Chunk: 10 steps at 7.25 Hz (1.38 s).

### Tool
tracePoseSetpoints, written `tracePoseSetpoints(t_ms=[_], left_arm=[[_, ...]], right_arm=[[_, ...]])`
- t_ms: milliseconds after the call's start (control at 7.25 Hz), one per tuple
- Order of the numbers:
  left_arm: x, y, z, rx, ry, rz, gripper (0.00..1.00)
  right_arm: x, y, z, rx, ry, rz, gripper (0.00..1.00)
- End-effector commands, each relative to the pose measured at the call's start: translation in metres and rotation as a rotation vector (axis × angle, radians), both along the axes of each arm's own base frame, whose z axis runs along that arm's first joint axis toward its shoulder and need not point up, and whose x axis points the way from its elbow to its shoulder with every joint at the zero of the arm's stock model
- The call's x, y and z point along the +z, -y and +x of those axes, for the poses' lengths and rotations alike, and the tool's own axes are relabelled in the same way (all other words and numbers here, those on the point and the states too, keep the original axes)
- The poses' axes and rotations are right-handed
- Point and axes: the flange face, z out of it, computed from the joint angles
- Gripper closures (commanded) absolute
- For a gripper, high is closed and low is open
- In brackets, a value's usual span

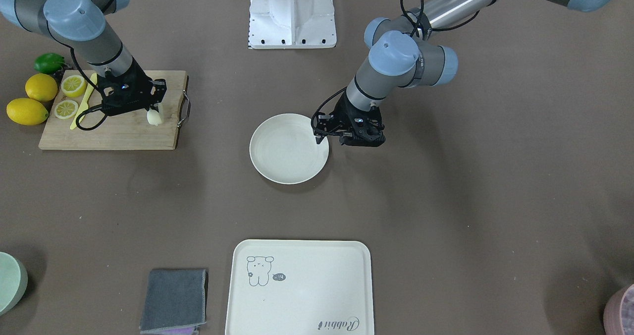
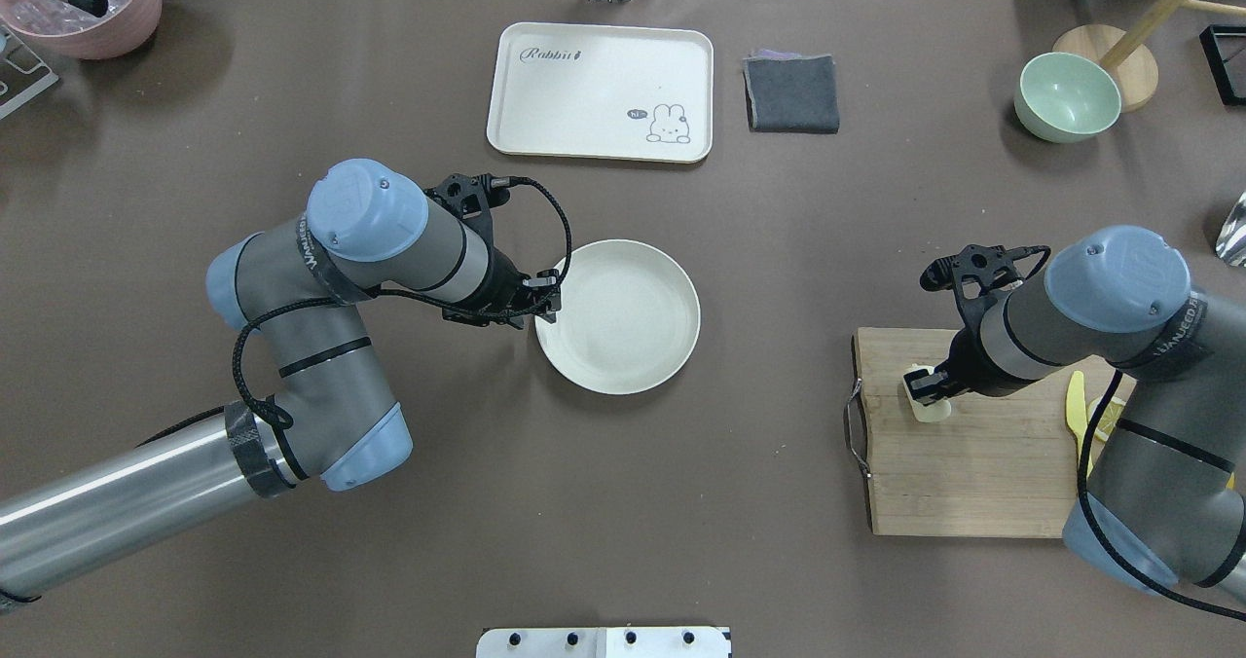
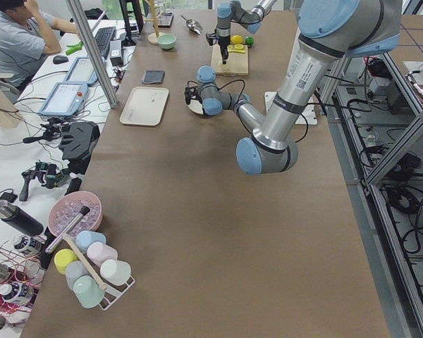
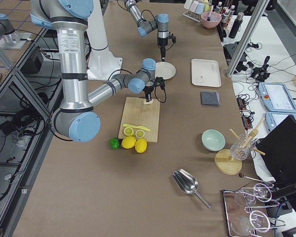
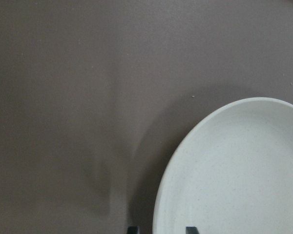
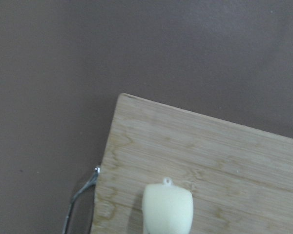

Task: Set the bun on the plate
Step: 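Carry the bun over the plate with right gripper while left withdraws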

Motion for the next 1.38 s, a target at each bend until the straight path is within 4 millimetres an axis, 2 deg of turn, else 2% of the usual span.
tracePoseSetpoints(t_ms=[0, 138, 276, 414, 552, 690, 828, 966, 1103, 1241], left_arm=[[0.025, 0.027, -0.054, -0.025, 0.005, -0.018, 0.06], [0.047, 0.032, -0.092, -0.009, 0.014, 0.014, 0.06], [0.075, 0.037, -0.117, -0.016, 0.046, 0.029, 0.06], [0.094, 0.049, -0.139, -0.036, 0.073, 0.036, 0.06], [0.117, 0.062, -0.171, -0.076, 0.101, 0.025, 0.06], [0.127, 0.065, -0.191, -0.104, 0.110, 0.018, 0.05], [0.126, 0.063, -0.195, -0.116, 0.109, 0.009, 0.04], [0.131, 0.050, -0.218, -0.132, 0.103, 0.001, 0.04], [0.143, 0.043, -0.238, -0.118, 0.094, -0.025, 0.04], [0.147, 0.047, -0.236, -0.103, 0.093, -0.040, 0.04]], right_arm=[[-0.096, 0.025, -0.038, 0.051, 0.053, -0.025, 0.90], [-0.148, 0.036, -0.065, 0.072, 0.056, -0.043, 0.89], [-0.188, 0.050, -0.104, 0.104, 0.078, -0.074, 0.89], [-0.208, 0.062, -0.140, 0.118, 0.060, -0.053, 0.88], [-0.217, 0.072, -0.159, 0.131, 0.046, -0.042, 0.88], [-0.214, 0.081, -0.180, 0.126, 0.017, -0.055, 0.87], [-0.203, 0.080, -0.197, 0.144, 0.043, -0.067, 0.86], [-0.188, 0.079, -0.210, 0.149, 0.047, -0.080, 0.85], [-0.183, 0.077, -0.220, 0.150, 0.035, -0.081, 0.85], [-0.183, 0.079, -0.222, 0.167, 0.041, -0.061, 0.84]])
